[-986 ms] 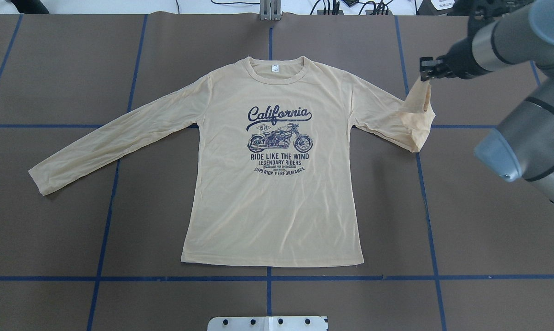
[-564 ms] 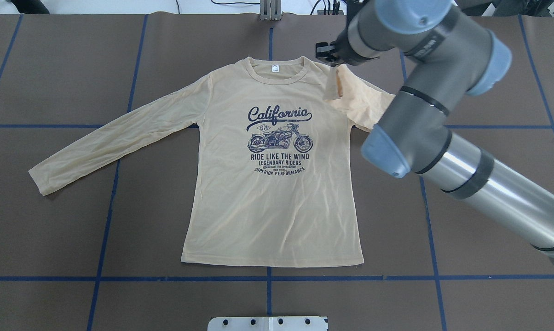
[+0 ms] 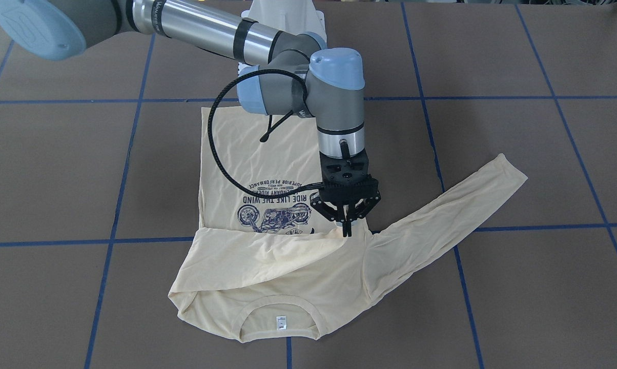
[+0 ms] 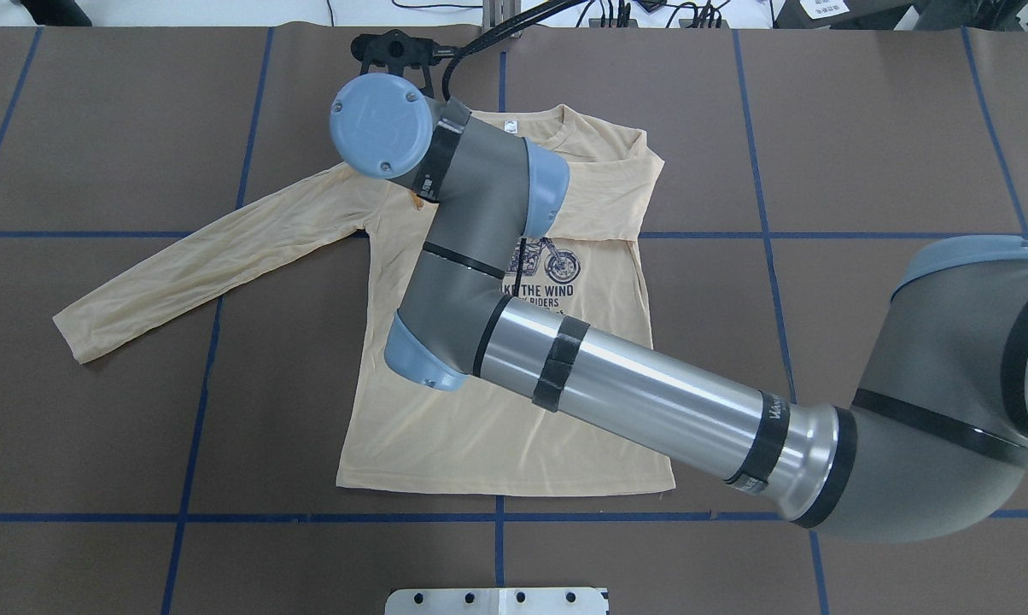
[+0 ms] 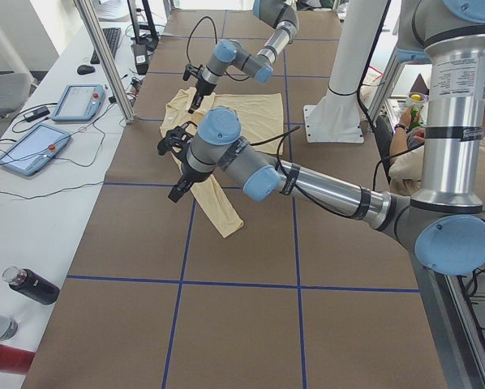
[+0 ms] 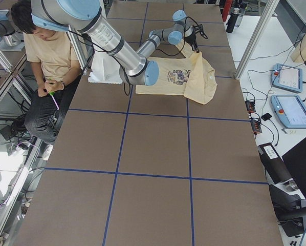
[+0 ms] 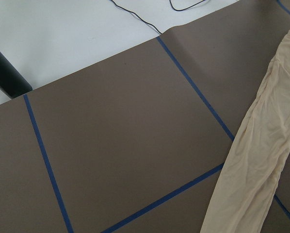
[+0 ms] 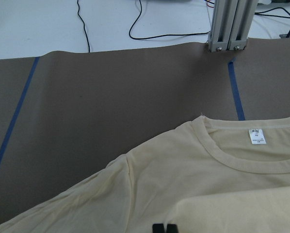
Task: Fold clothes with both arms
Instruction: 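Carry the sleeve with the right gripper across the shirt body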
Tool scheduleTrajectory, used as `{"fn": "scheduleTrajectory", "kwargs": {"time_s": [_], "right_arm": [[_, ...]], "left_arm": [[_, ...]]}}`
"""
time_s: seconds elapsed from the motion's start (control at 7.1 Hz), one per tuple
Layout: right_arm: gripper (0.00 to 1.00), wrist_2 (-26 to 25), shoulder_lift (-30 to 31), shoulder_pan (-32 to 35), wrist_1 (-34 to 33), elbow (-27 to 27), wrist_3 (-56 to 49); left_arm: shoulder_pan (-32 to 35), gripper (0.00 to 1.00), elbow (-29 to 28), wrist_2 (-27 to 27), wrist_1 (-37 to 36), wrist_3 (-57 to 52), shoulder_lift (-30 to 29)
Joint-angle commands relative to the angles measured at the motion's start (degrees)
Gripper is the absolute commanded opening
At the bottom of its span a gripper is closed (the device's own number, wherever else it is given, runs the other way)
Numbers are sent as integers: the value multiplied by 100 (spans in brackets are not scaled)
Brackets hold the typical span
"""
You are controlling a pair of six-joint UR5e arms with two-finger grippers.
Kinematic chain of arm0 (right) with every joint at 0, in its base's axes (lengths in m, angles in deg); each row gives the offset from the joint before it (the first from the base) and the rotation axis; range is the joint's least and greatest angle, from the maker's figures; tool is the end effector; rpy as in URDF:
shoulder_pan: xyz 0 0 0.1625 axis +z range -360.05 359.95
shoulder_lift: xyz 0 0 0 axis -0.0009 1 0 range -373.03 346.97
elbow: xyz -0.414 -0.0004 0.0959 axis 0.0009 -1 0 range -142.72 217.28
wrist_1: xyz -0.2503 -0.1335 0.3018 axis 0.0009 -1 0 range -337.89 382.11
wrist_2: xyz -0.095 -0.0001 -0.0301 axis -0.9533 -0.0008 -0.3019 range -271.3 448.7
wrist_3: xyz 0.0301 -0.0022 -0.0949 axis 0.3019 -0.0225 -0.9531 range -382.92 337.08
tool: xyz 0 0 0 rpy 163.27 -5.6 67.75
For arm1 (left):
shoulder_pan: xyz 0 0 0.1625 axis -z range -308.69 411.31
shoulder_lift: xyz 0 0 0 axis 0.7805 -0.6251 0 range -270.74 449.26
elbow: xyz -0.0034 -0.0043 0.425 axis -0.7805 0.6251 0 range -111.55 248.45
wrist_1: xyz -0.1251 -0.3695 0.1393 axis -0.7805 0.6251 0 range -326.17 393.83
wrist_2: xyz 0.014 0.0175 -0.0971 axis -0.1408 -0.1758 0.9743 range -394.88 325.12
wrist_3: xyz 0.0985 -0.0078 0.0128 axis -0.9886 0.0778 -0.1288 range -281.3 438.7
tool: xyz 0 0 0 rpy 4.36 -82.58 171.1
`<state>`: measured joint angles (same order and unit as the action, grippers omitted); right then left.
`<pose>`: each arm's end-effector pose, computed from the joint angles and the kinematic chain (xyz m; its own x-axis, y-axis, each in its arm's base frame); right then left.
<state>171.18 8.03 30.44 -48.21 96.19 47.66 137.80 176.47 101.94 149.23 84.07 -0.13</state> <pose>-0.6521 -0.5539 0.0437 0.6353 -0.0085 0.7722 -0.4103 0.8435 0.3468 -0.0307 -0.4920 0.4525 0.6539 0.4656 -0.5963 0.0164 0.7793 0.6265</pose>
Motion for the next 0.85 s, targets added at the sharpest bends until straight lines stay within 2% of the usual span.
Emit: {"fn": "scheduleTrajectory", "kwargs": {"time_s": [0.0, 0.14, 0.28, 0.42, 0.7], "right_arm": [[0, -136, -532, -245, 27, -747, 349], [17, -136, -560, -246, 27, -767, 595], [66, -145, -734, -246, 27, -932, 675], [99, -171, -892, -228, 27, -1004, 685], [100, 29, -947, -36, -138, -935, 651]], "left_arm": [[0, 100, 0, -7, 0, -2, 0], [0, 100, 0, -7, 0, -2, 0], [0, 100, 0, -7, 0, -2, 0], [0, 100, -9, -15, 0, 7, -9], [-18, 100, 35, 2, 26, 16, -9]]}}
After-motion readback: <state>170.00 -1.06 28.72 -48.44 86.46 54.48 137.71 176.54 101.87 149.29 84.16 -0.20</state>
